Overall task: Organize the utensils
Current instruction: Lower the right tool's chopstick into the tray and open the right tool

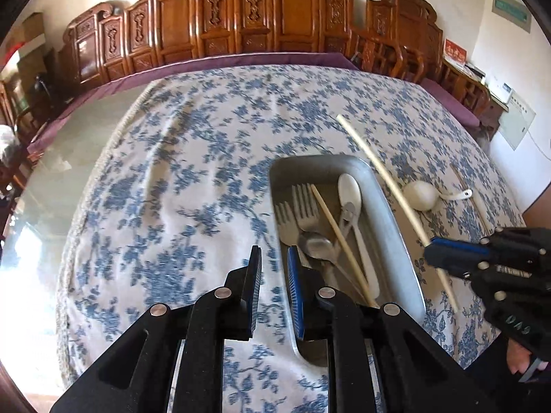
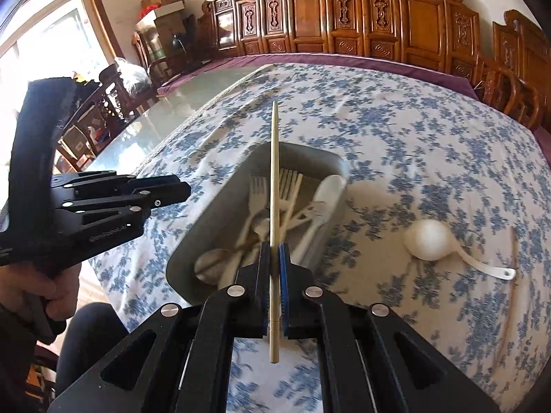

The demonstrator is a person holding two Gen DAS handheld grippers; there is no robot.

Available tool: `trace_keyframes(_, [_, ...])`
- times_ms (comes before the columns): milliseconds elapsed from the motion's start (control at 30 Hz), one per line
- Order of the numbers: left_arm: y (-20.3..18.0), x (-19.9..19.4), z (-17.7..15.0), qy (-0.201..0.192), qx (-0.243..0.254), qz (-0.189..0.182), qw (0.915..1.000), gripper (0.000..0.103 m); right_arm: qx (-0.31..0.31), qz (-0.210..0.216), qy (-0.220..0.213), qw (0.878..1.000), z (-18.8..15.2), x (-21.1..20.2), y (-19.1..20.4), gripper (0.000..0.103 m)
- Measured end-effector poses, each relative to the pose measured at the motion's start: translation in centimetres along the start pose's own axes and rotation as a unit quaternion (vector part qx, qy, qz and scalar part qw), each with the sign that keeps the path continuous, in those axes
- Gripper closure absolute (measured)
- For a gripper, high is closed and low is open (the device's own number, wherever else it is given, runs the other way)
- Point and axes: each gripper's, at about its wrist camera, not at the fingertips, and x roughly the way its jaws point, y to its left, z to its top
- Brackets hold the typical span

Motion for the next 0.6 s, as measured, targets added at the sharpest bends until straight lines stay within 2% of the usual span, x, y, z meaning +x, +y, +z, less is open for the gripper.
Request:
trace_keyframes(367, [2.5, -0.6, -0.3, -0.001, -0.012, 0.014, 0.9998, 0.089, 0.042, 0.009, 0.039, 0.998, 0.2, 4.5, 1.0, 0.097])
trace_keyframes(600, [2.7, -0.4, -0.7, 0.002, -0.013, 0.015, 0.9998, 0.089, 0.046, 0.0, 0.048, 0.998, -0.3, 5.4, 0.6, 0.096])
